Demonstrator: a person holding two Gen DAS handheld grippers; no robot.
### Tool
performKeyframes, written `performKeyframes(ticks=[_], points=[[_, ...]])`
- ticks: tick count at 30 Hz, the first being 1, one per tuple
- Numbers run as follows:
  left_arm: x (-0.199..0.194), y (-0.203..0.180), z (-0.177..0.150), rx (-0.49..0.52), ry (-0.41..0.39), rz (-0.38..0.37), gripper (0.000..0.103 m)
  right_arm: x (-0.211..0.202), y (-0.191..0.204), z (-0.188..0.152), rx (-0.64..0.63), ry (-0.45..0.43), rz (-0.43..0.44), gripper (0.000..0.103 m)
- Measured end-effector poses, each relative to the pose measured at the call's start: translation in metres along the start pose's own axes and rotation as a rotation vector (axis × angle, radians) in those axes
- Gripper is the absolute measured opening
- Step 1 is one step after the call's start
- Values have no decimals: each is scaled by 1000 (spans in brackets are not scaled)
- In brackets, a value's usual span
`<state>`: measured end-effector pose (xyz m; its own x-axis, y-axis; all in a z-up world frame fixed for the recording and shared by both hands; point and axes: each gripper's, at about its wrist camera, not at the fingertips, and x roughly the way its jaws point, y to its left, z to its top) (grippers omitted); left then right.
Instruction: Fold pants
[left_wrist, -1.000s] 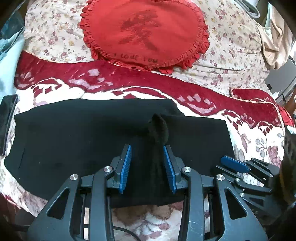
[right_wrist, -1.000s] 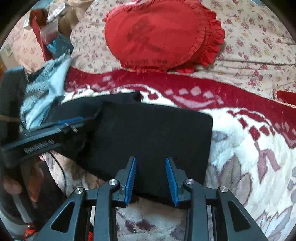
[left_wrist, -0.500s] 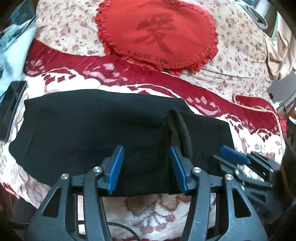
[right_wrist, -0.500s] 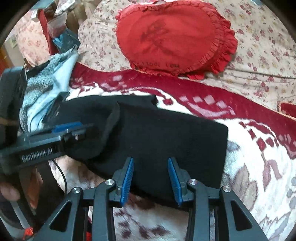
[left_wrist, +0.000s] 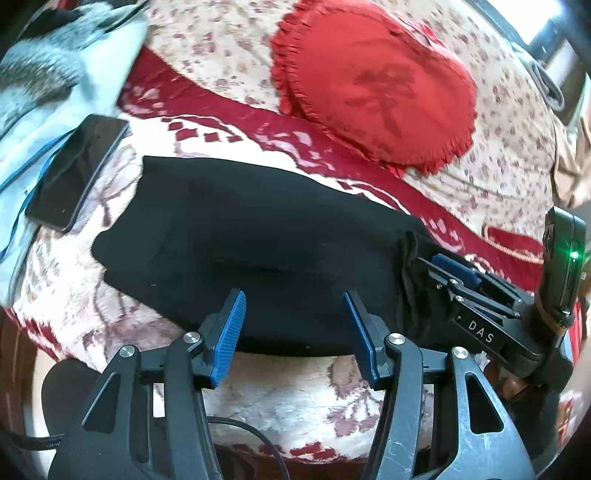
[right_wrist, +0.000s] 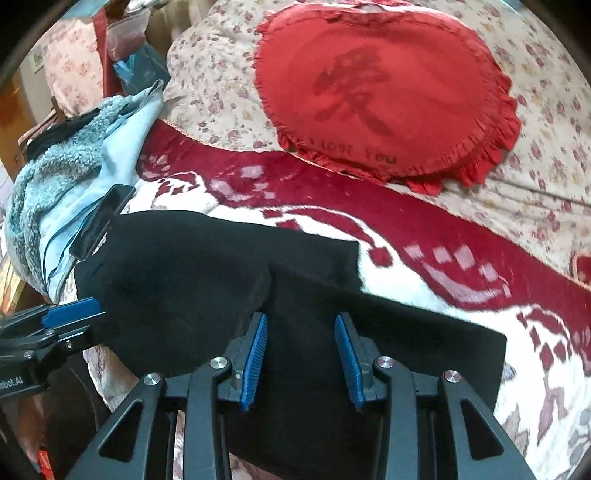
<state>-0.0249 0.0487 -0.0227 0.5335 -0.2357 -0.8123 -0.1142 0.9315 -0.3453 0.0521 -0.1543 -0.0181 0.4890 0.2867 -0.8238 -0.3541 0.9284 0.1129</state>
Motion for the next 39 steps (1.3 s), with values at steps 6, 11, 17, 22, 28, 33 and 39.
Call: performKeyframes(ticks=[6,11,17,22,28,33,39], points=[[-11,30,-2,-133,-27,-52,66,11,21,6,-37,15,29,37],[-20,51,-3,-209,-55,-46,68,11,27,19,-31,-5,98,37],[-21,76,-3,-292,-75,-45,68,27,52,42,-75,12,268,37],[-18,91,-3,-352,-67,-37,68,48,82,67,-147,43,335,37],[-13,97,-1,-371,-57,-37,68,73,126,100,-298,94,395,38],[-5,102,-1,-396,-46,-36,69,98,161,115,-417,163,426,39],[7,99,0,-384,-32,-15,69,119,182,121,-497,192,414,39]])
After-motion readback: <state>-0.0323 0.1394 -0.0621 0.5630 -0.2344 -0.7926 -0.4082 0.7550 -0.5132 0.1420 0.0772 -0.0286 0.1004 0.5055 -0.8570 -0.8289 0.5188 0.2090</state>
